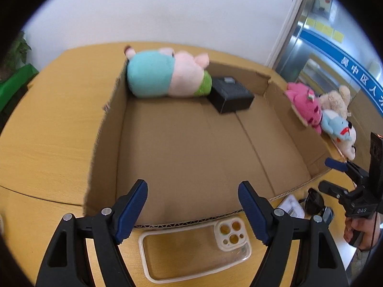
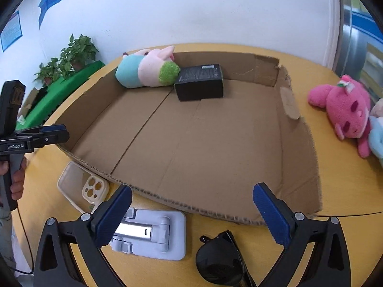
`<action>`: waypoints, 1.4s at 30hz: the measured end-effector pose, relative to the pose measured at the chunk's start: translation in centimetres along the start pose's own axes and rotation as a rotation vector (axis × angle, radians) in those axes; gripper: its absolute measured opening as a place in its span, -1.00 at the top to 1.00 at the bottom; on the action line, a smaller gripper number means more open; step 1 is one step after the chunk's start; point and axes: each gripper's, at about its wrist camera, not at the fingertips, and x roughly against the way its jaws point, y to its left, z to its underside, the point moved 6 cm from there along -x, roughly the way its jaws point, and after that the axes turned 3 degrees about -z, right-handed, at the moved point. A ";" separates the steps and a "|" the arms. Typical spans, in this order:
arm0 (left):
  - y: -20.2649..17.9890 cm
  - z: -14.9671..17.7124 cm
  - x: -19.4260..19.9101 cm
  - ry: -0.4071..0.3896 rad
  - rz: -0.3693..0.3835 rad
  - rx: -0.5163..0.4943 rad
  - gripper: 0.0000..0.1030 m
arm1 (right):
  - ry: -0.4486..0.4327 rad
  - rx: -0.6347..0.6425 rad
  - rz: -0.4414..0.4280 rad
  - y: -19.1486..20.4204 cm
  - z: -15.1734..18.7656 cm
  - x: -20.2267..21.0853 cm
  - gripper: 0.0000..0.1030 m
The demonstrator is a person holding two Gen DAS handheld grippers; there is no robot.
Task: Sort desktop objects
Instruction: 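Move both grippers to the black sunglasses beside the phone stand, then close both grippers on the black sunglasses and lift them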
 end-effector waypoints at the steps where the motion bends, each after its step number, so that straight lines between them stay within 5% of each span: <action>1: -0.3 -0.4 1.0 -0.053 -0.010 -0.005 -0.52 | -0.021 0.001 -0.011 0.2 -0.2 0.8 -0.99; 4: -2.3 -1.3 5.2 -0.237 -0.096 -0.082 -0.52 | -0.118 0.014 -0.005 1.1 -1.2 3.6 -0.99; 7: -4.3 -1.4 8.0 -0.326 -0.151 -0.126 -0.60 | -0.207 0.023 0.021 2.2 -1.8 6.3 -0.99; 11: -6.9 -1.1 10.0 -0.385 -0.135 -0.153 -0.62 | -0.260 0.047 0.009 3.8 -1.8 8.5 -1.00; 18: -8.4 1.3 9.6 -0.346 -0.100 -0.120 -0.62 | -0.222 0.113 0.046 3.5 0.9 9.8 -0.99; 24: -7.7 4.8 7.0 -0.221 -0.050 -0.100 -0.62 | -0.073 -0.060 0.074 -2.7 7.1 7.4 -0.99; 28: -6.8 6.7 5.5 -0.143 -0.031 -0.061 -0.62 | 0.007 -0.019 0.101 -3.4 10.1 5.4 -0.96; 33: -7.2 8.1 4.7 -0.090 0.000 -0.059 -0.62 | 0.090 0.028 0.103 -3.0 11.5 3.3 -0.46; 42: -10.5 9.6 3.3 -0.023 0.132 -0.085 -0.62 | 0.090 0.007 -0.007 1.5 13.0 2.7 -0.09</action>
